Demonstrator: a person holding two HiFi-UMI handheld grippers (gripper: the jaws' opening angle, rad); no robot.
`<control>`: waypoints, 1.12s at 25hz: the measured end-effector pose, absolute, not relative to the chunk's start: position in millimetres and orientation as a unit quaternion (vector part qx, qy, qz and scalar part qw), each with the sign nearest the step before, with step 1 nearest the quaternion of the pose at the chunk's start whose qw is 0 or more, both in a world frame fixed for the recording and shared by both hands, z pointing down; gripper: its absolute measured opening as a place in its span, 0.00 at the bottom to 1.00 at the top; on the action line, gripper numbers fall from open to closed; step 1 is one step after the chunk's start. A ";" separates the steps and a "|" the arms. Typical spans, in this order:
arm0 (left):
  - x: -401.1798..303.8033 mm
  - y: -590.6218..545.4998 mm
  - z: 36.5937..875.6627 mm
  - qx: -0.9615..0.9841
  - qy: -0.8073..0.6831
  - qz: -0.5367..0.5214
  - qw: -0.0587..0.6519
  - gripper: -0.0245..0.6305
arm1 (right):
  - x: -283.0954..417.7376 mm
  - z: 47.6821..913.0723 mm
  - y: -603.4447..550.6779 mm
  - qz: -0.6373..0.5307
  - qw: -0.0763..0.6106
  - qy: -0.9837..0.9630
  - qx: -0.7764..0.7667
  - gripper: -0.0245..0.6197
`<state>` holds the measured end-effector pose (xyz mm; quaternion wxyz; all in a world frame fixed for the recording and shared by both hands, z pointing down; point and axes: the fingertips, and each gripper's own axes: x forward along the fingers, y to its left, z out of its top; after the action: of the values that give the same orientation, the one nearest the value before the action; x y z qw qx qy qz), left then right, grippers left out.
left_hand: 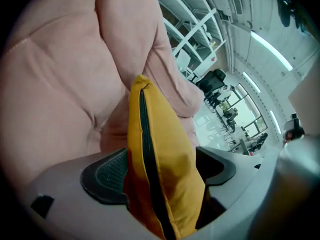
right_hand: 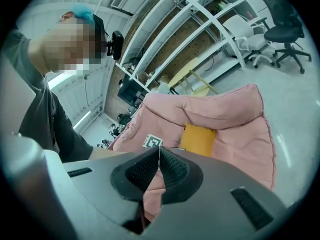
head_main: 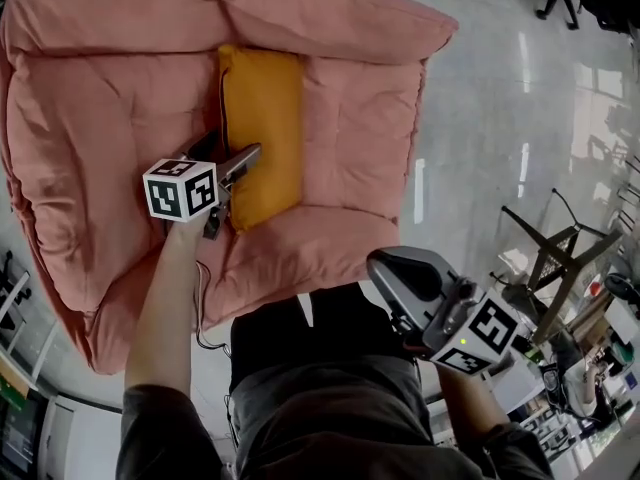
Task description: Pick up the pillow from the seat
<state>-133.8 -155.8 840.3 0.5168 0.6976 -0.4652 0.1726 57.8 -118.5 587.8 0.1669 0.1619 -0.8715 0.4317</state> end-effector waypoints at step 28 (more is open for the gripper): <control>-105.3 -130.9 878.5 0.658 -0.409 0.154 0.613 0.59 | 59.9 588.8 -120.5 0.456 0.157 -0.861 0.162 0.06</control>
<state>-105.3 -130.9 878.5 0.6130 0.6581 -0.4093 0.1540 59.9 -120.5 588.8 0.1573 0.1616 -0.8607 0.4565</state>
